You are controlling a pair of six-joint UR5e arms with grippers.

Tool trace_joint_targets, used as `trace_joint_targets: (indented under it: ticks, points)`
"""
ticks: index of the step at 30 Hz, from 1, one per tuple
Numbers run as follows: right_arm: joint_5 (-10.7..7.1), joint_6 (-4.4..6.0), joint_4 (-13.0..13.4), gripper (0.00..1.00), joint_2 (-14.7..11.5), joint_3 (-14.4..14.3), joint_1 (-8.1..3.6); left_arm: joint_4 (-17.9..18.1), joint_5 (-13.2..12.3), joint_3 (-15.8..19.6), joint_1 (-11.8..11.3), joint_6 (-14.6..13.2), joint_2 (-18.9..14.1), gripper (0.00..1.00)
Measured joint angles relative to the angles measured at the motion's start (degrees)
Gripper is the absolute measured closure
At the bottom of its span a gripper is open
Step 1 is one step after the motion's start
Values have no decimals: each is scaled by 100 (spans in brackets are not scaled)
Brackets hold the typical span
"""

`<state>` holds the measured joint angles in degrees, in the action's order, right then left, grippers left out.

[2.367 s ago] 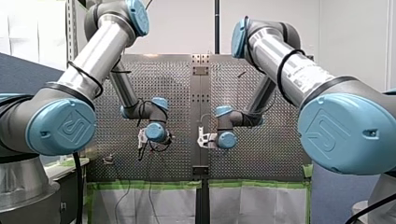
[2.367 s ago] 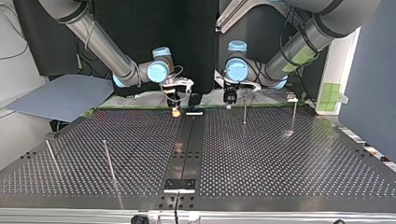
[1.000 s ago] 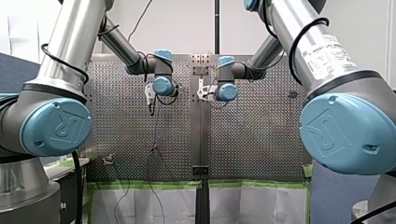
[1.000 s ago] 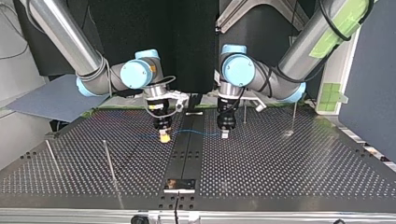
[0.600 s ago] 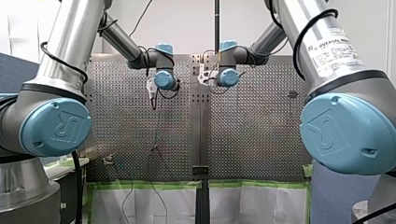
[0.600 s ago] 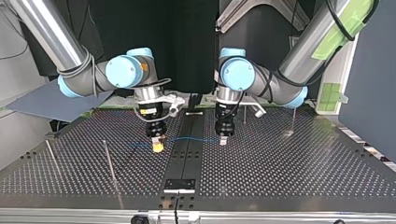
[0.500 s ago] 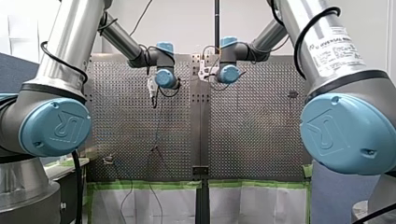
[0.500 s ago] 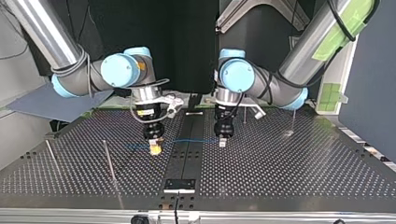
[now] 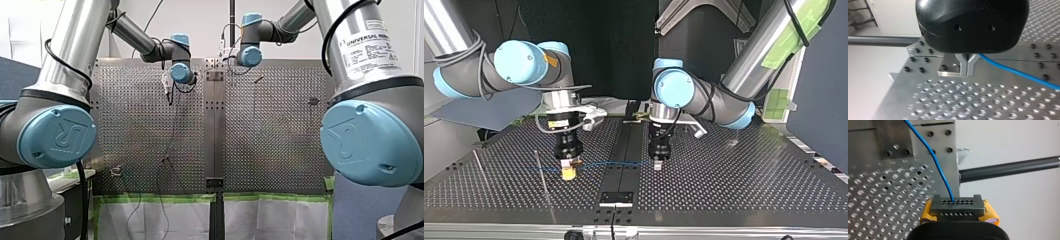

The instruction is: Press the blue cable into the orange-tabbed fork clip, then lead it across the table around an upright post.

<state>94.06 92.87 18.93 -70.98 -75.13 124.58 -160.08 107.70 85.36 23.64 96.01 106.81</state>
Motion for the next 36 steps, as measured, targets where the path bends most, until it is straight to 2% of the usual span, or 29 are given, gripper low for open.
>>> trace_joint_targets:
  ticks: [8, 16, 36]
  points:
    - [49, 12, -184, 100, -59, 1, -178, -69, 7, -347, 97, 1, 0, 100]
    - [69, 13, -308, 100, -73, 1, -388, -320, -89, -744, 220, 11, 5, 100]
    - [61, 55, -451, 100, -178, 2, -796, -727, -316, -1383, 486, 37, 82, 100]
